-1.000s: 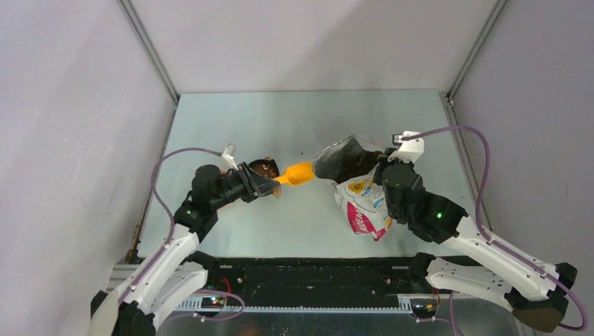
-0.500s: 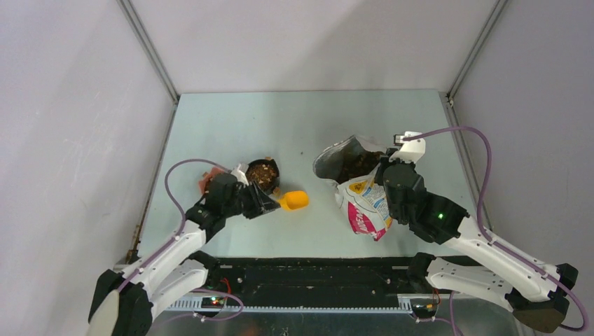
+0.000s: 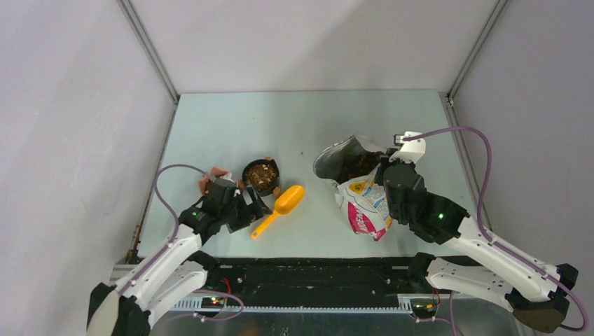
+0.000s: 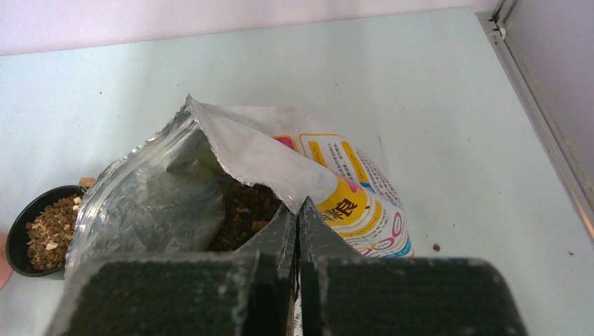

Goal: Serve the pet food
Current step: Place the spatula at the center of the board, then close the pet food bag at the center of the board.

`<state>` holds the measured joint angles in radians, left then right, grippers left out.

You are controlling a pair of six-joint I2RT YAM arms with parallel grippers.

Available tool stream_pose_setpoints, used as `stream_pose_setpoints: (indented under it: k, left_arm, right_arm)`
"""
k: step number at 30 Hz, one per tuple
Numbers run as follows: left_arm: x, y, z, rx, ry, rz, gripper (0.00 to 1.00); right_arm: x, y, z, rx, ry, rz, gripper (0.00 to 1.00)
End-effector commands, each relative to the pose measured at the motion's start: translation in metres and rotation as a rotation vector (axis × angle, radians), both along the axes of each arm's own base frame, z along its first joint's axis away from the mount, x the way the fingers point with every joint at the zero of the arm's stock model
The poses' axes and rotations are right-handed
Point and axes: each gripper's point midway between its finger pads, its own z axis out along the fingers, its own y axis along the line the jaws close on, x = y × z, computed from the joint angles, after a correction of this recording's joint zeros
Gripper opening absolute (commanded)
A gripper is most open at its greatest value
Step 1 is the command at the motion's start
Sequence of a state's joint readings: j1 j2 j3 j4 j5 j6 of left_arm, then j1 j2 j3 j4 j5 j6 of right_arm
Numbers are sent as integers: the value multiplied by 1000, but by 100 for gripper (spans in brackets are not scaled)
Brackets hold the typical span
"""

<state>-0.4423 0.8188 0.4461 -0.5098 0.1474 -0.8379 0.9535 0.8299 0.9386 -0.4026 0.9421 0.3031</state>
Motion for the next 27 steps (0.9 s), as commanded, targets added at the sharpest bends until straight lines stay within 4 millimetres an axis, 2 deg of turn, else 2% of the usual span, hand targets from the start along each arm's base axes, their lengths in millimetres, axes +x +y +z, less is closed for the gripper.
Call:
stream_pose_setpoints:
  k: [1, 5, 8, 12, 13, 14, 15, 16, 17, 18, 19, 22, 26, 27]
  left_arm:
    - [7, 23, 38, 91, -91, 70, 99]
    - [16, 37, 76, 125, -196, 125, 99]
    - [26, 38, 114, 109, -301, 128, 99]
    - [48, 15, 167, 6, -453, 72, 99]
    - [56, -1, 181, -54, -493, 27, 99]
    - [65, -12, 203, -114, -564, 6, 100]
    - [68, -28, 204, -161, -551, -56, 99]
    - [81, -44, 215, -210, -579, -90, 99]
    - [78, -59, 220, -259, -569, -159, 100]
    - [88, -74, 222, -276, -551, -200, 99]
    - [87, -86, 224, -292, -532, -252, 99]
    - [102, -125, 219, -253, -467, -360, 99]
    - [106, -171, 206, -283, -383, -499, 93]
    - [108, -177, 210, -294, -382, -510, 92]
  right_arm:
    - [1, -2, 42, 157, -110, -24, 0]
    - [1, 0, 42, 152, -109, -16, 0]
    - [1, 1, 42, 154, -108, -7, 0]
    - [1, 4, 42, 155, -107, 7, 0]
    - [0, 6, 43, 158, -106, 19, 0]
    - [0, 7, 43, 161, -105, 24, 0]
    - [0, 9, 43, 165, -103, 39, 0]
    - [-1, 10, 43, 167, -102, 45, 0]
    - [-1, 11, 43, 171, -102, 52, 0]
    - [-1, 12, 43, 171, -101, 55, 0]
    - [-1, 12, 43, 172, -100, 57, 0]
    - [-2, 13, 43, 177, -100, 64, 0]
    - [-4, 15, 44, 190, -98, 81, 0]
    - [-4, 16, 44, 192, -98, 85, 0]
